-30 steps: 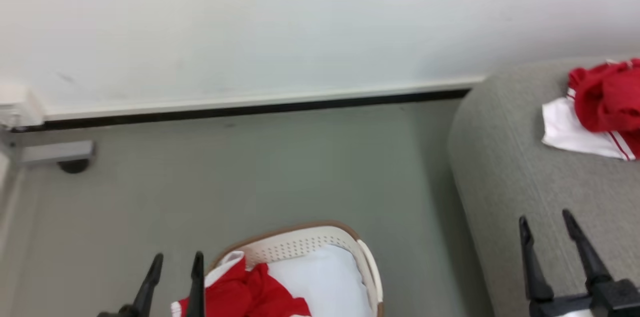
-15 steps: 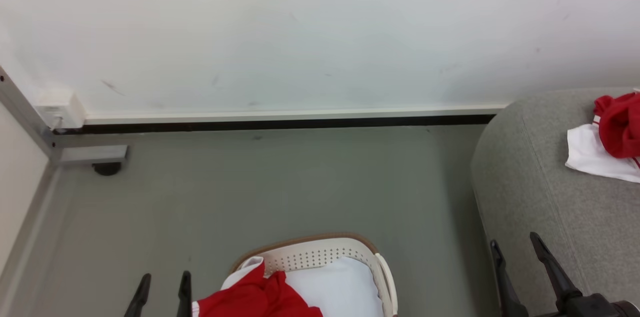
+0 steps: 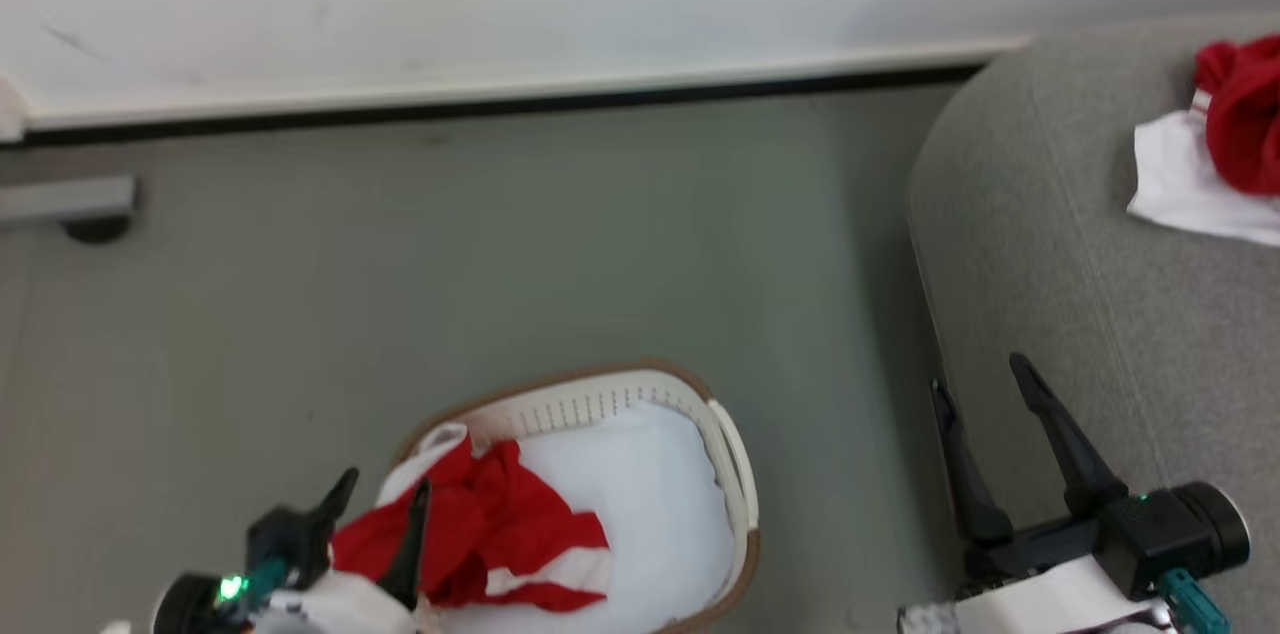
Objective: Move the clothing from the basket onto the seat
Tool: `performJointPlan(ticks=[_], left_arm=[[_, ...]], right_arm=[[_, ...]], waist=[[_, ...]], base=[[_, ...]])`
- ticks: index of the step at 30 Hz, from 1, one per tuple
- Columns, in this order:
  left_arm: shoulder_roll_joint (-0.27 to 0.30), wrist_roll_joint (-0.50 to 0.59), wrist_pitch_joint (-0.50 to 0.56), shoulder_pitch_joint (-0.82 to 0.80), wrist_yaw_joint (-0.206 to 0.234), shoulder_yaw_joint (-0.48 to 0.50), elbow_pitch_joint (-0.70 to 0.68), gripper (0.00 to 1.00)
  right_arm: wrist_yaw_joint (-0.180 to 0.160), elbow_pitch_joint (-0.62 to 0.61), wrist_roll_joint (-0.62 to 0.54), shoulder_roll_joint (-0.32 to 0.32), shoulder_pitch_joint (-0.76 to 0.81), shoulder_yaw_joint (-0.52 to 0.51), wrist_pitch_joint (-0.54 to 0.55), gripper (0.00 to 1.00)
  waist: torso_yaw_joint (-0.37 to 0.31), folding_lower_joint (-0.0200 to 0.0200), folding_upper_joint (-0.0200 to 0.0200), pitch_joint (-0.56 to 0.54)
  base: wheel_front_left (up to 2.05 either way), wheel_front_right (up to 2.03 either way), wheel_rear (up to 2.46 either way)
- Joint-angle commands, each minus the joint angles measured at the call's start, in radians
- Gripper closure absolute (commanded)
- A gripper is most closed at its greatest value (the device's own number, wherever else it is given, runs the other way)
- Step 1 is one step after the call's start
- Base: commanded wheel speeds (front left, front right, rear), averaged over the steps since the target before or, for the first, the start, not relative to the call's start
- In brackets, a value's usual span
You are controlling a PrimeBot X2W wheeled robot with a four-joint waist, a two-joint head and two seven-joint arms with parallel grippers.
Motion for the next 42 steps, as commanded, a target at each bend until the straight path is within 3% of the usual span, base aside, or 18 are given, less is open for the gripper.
performJointPlan(ticks=[1, 7, 15, 25, 38, 39, 41, 42], left_arm=[[0.022, 0.026, 0.025, -0.043, 0.000, -0.013, 0.033, 0.00], [0.079, 0.076, 0.151, -0.183, 0.007, -0.041, 0.196, 0.00], [0.155, 0.142, 0.184, -0.325, -0.015, -0.117, 0.320, 0.00], [0.138, 0.170, 0.257, -0.495, -0.031, -0.223, 0.442, 0.00], [0.191, 0.127, 0.296, -0.620, -0.033, -0.261, 0.564, 0.00], [0.192, 0.123, 0.299, -0.626, -0.033, -0.263, 0.573, 0.05], [0.192, 0.120, 0.300, -0.634, -0.034, -0.271, 0.589, 1.00], [0.191, 0.118, 0.301, -0.637, -0.034, -0.275, 0.598, 1.00]], right_arm=[[-0.003, -0.005, 0.008, -0.002, -0.022, 0.004, -0.002, 0.00], [-0.003, -0.020, 0.040, -0.002, -0.076, 0.019, -0.001, 0.00], [-0.002, -0.049, 0.055, -0.002, -0.146, 0.042, -0.002, 0.00], [-0.003, -0.077, 0.080, -0.002, -0.201, 0.070, -0.001, 0.00], [-0.003, -0.126, 0.137, -0.002, -0.253, 0.095, -0.001, 0.00], [-0.003, -0.128, 0.136, -0.002, -0.255, 0.092, -0.001, 0.00], [-0.003, -0.132, 0.136, -0.002, -0.251, 0.084, -0.001, 0.00], [-0.003, -0.132, 0.136, -0.002, -0.249, 0.083, -0.001, 0.00]], waist=[[-0.035, -0.0002, -0.0001, 0.093], [-0.071, -0.0002, -0.0001, 0.211], [-0.115, -0.0002, -0.0001, 0.354], [-0.158, -0.0002, -0.0001, 0.502], [-0.249, -0.0002, -0.0001, 0.662], [-0.253, -0.0002, -0.0001, 0.665], [-0.254, -0.0002, -0.0001, 0.666], [-0.254, -0.0002, -0.0001, 0.665]], base=[[0.00, 0.00, 0.00], [0.00, 0.00, 0.00], [0.00, 0.00, 0.00], [0.00, 0.00, 0.00], [0.00, 0.00, 0.00], [0.00, 0.00, 0.00], [0.00, 0.00, 0.00], [0.00, 0.00, 0.00]])
